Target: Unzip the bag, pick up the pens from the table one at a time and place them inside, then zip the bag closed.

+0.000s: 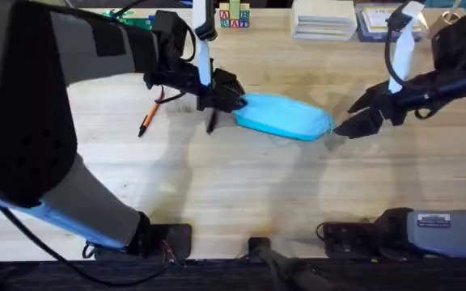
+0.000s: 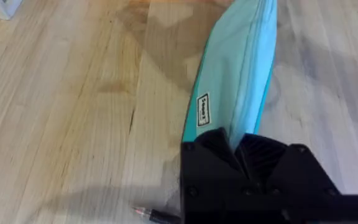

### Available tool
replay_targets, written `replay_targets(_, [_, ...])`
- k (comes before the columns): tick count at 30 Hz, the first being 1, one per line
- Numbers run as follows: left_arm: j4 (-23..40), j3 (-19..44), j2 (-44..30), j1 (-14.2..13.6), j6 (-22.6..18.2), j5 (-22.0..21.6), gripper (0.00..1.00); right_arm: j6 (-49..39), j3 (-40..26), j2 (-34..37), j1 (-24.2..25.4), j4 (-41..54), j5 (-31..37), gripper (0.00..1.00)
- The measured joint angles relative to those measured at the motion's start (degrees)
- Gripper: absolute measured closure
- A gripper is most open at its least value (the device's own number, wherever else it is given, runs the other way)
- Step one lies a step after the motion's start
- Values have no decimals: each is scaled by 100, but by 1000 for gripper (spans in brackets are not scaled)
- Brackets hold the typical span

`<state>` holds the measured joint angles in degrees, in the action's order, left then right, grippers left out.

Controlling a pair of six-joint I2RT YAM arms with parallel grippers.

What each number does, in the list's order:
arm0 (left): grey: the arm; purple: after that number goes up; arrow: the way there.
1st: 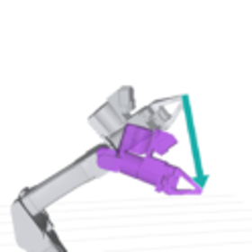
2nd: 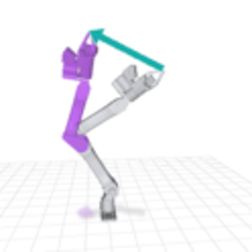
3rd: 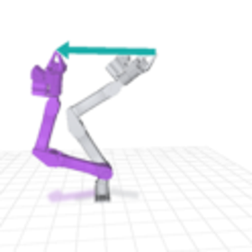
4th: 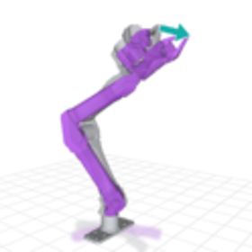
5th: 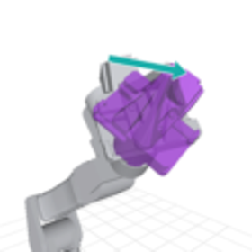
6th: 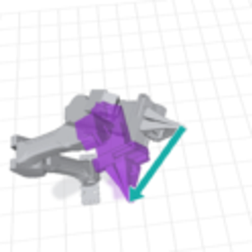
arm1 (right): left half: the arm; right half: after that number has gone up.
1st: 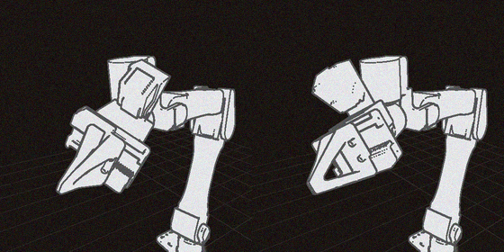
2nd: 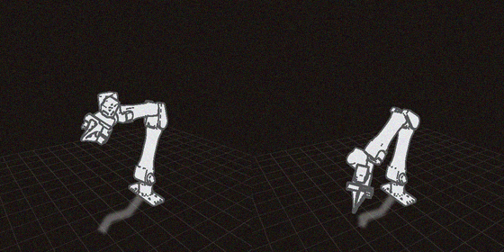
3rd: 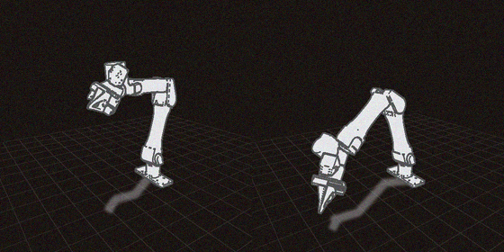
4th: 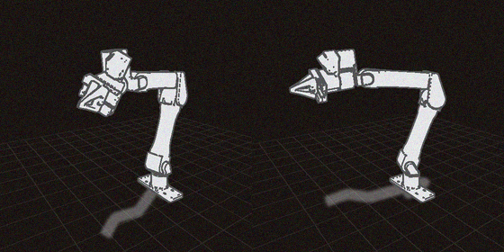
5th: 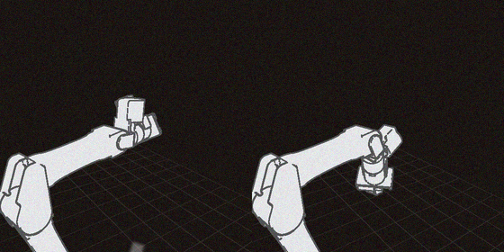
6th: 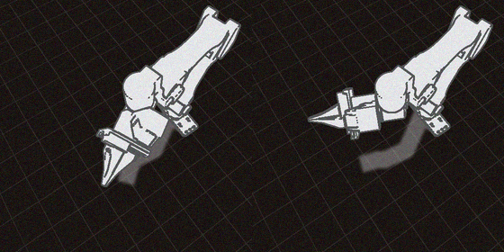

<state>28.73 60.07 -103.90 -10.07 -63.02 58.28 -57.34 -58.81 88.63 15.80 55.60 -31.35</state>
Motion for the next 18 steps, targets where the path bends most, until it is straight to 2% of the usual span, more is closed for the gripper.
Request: replay_targets(18, [0, 0, 2, 0, 0, 0, 958, -15, -7, 510, -400, -167, 0, 7])
